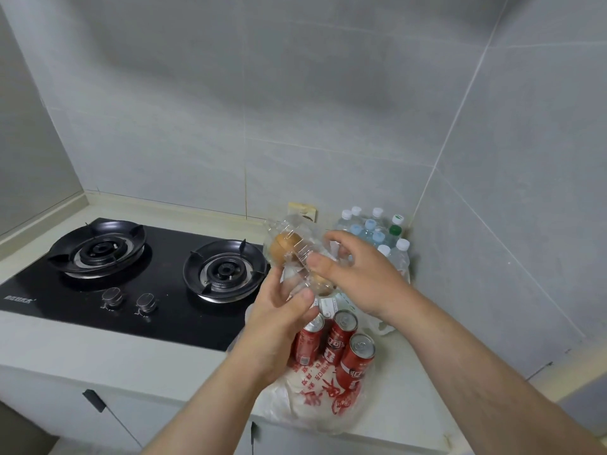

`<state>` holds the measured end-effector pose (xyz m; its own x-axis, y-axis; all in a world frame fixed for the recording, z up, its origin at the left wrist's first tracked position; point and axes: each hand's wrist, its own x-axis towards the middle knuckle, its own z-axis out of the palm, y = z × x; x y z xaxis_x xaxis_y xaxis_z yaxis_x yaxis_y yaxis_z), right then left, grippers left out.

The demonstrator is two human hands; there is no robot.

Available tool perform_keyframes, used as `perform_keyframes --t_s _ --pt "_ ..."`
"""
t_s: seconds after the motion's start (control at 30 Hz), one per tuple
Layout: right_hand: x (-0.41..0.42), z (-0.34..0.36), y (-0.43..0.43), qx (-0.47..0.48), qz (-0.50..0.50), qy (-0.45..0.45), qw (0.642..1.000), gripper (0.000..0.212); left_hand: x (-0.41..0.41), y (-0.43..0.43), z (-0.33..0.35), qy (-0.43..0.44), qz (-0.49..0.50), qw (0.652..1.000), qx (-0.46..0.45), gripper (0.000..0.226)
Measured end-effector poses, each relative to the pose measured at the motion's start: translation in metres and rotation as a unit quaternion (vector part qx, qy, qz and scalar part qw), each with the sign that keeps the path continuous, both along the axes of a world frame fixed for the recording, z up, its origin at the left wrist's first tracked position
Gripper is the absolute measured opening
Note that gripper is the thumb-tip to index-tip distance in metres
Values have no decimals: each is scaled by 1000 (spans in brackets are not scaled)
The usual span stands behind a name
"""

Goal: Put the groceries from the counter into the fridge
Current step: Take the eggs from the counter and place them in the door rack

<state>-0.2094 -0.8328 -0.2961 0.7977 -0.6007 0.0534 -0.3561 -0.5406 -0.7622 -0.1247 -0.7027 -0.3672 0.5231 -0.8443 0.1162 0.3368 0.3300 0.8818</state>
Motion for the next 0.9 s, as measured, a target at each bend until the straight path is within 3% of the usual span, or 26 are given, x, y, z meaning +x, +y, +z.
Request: perform_keyframes --t_s 0.07,0.17,0.3,0.37,0.47,0.6,0.77,0.9 --pt "-1 1 3 -29 7 25 999 86 3 -1 -1 15 -2 1000 -9 103" --pt "-4 4 5 -73 14 52 996 85 4 -1 -1 46 -20 998 -33 92" --pt "-8 7 1 -85 44 51 994 58 8 -1 -1 136 -39 988 -56 83" --pt "-10 7 -1 -127 57 57 989 61 9 -2 -1 176 -35 982 -58 79" --pt "-11 9 -3 -178 72 45 980 71 8 -4 0 207 -22 977 -56 56" --pt "-10 15 -1 -204 93 36 974 65 5 -6 5 212 -13 977 -32 60" --pt "-7 22 3 -302 100 65 946 64 1 -6 5 184 -4 983 -27 41" --pt "-4 20 9 -402 113 76 905 51 2 -10 4 185 28 982 4 23"
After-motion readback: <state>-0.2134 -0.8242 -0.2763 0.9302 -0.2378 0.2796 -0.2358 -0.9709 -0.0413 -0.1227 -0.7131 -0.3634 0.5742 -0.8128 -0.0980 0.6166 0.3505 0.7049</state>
